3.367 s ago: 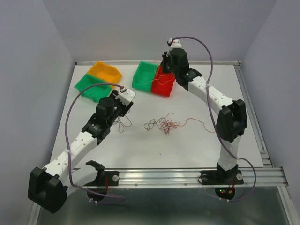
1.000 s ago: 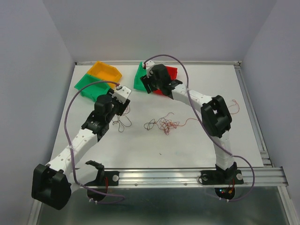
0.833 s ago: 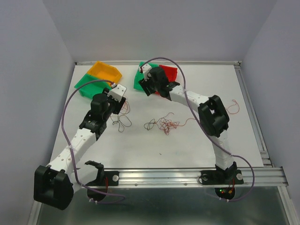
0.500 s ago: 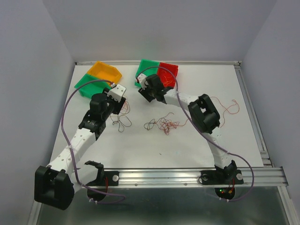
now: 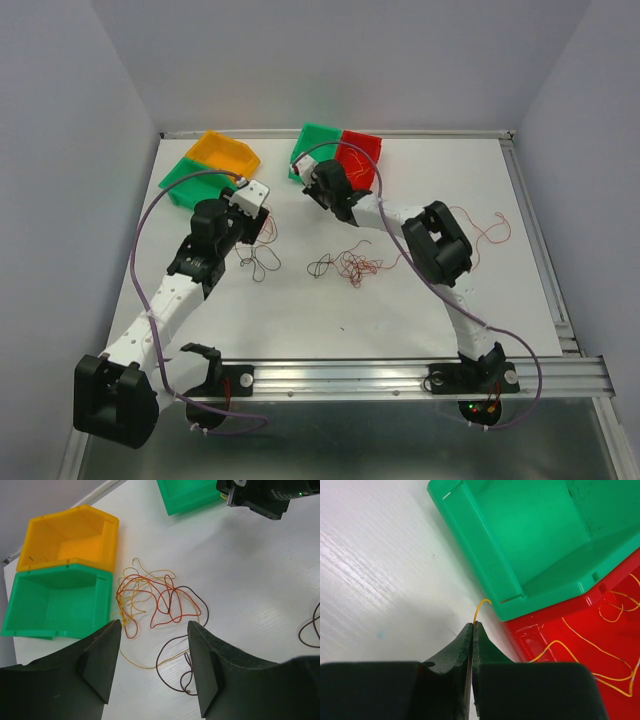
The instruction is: Untangle the cables
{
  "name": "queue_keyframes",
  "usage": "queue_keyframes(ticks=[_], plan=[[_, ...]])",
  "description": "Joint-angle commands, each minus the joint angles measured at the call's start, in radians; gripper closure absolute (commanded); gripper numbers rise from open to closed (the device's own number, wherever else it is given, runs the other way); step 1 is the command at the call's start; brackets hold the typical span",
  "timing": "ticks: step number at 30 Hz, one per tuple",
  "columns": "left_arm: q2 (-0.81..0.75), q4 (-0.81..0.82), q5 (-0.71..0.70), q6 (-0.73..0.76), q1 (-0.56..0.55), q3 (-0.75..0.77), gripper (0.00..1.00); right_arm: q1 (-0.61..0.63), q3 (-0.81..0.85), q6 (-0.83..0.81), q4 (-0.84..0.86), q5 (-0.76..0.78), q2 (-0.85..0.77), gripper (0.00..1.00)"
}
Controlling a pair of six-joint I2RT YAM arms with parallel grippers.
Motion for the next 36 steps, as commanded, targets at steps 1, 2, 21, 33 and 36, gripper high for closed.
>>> queue_keyframes(ticks=[1,2,21,33,36], plan=[[-0.029,0.026,0.028,0.004,0.007,0.024,0.33,0.011,-0.035,0.016,0.117,0.034,-0.098,0.97],[-0.03,0.026,0.03,0.003,0.006,0.024,0.33,0.011,-0.044,0.022,0.122,0.036,-0.105,0.97],[-0.04,0.017,0.047,0.009,0.007,0.022,0.34,-0.207,-0.08,0.451,0.172,-0.162,-0.177,1.0],[-0.038,0.014,0.053,0.012,0.007,0.022,0.33,-0.284,0.117,0.607,0.07,-0.231,0.036,1.0],[-0.037,0.014,0.054,0.012,0.007,0.022,0.33,-0.282,0.141,0.599,0.051,-0.224,0.053,1.0]])
